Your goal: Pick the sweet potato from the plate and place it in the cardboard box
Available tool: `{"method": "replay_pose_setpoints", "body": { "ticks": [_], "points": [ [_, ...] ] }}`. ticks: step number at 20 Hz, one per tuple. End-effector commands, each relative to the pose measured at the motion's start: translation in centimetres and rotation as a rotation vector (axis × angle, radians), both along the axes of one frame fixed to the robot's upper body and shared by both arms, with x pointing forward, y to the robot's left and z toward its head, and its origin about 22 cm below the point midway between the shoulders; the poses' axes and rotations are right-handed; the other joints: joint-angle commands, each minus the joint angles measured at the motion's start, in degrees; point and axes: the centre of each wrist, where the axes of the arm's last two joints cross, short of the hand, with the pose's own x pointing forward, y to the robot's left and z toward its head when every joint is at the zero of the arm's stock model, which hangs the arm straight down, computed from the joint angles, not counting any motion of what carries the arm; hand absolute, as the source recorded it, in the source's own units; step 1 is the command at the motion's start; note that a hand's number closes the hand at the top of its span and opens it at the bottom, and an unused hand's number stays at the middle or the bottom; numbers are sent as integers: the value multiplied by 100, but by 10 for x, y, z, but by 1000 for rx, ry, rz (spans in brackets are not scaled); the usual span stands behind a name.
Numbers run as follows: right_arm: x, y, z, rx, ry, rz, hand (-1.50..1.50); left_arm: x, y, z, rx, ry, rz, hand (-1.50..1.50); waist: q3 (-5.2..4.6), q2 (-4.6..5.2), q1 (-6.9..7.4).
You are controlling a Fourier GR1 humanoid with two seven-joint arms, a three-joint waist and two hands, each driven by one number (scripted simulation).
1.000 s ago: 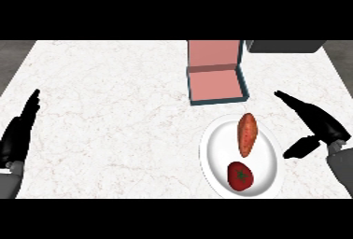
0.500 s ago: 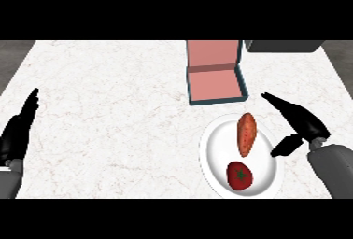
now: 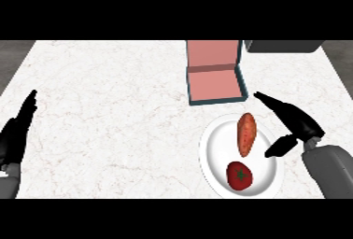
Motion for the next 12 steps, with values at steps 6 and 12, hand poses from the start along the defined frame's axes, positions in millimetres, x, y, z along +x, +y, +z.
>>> {"method": "replay_pose_setpoints", "body": {
  "ticks": [6,12],
  "points": [
    [0,20,14,-25,18,37,-150,-9,-2,-11,-3,0,-4,0,0,4,7],
    [-4,54,-13,-117,100,-26,-150,1,-8,-5,-2,-5,2,0,1,7,18]
  ]
}}
